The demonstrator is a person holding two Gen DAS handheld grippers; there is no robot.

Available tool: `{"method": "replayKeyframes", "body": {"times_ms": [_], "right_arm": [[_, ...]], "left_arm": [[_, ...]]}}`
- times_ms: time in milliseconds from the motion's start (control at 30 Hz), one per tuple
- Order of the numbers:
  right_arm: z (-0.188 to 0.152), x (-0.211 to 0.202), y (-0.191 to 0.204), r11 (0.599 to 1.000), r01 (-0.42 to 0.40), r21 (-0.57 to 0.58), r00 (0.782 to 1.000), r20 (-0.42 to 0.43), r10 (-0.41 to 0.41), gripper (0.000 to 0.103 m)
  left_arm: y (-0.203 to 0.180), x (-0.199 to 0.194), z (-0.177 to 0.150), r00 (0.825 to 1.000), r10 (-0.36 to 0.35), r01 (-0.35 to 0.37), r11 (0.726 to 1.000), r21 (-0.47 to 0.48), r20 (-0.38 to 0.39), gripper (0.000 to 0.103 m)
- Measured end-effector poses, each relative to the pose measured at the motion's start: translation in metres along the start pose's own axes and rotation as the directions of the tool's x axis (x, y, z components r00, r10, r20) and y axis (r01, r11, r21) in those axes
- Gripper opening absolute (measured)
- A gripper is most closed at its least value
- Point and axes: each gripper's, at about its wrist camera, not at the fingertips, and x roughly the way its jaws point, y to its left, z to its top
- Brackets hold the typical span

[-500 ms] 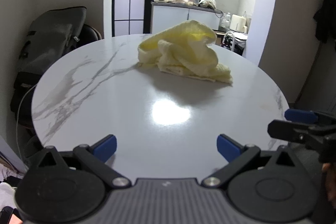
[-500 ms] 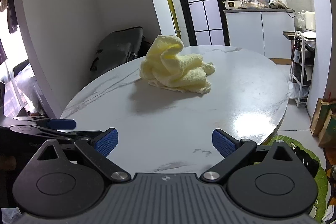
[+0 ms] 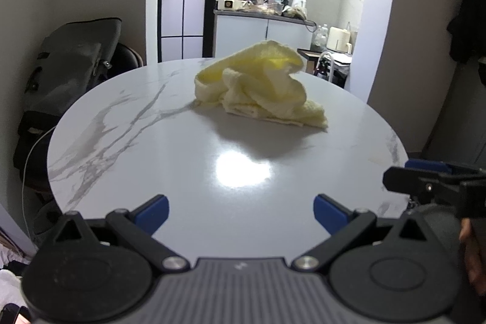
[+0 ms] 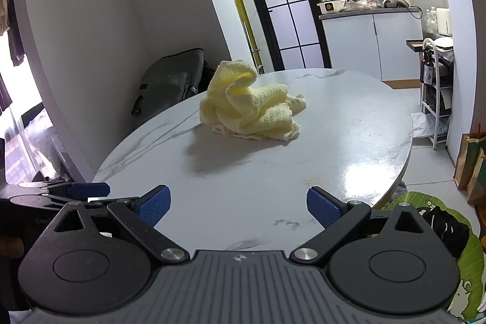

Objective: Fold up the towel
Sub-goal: 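Move both grippers toward the crumpled yellow towel on the table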

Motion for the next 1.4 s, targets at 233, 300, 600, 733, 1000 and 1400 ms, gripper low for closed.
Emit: {"method": "replayKeyframes", "body": {"times_ms": [233, 300, 600, 733, 1000, 1400], "right_arm": [[0.0, 0.013, 0.01, 1.0, 0.005, -0.029, 1.0, -0.022, -0.005, 0.099], [0.0, 0.013, 0.009, 1.0, 0.002, -0.027, 1.0, -0.027, -0.003, 0.099], [-0.002, 0.02, 0.017, 0.999, -0.003, -0.037, 0.999, -0.044, 0.002, 0.099], [-0.003, 0.015, 0.012, 1.0, 0.003, -0.03, 0.999, -0.041, -0.005, 0.099], [-0.005, 0.016, 0.012, 1.0, 0.011, -0.028, 0.999, -0.037, -0.012, 0.099], [-0.004, 0.022, 0.008, 1.0, 0.012, -0.028, 0.999, -0.045, -0.013, 0.099]], "left_arm": [[0.005, -0.005, -0.002, 0.999, -0.032, 0.032, 0.999, -0.009, 0.006, 0.103], [0.007, -0.005, -0.002, 1.0, -0.029, 0.029, 1.0, -0.005, 0.008, 0.103], [0.015, -0.003, -0.002, 0.999, -0.05, 0.05, 0.998, -0.026, 0.017, 0.103], [0.014, -0.002, -0.001, 0.998, -0.061, 0.061, 0.998, -0.02, 0.019, 0.103], [0.011, 0.001, 0.001, 0.998, -0.067, 0.067, 0.998, -0.004, 0.018, 0.103], [0.008, 0.005, 0.006, 0.997, -0.074, 0.074, 0.997, 0.009, 0.035, 0.103]]}}
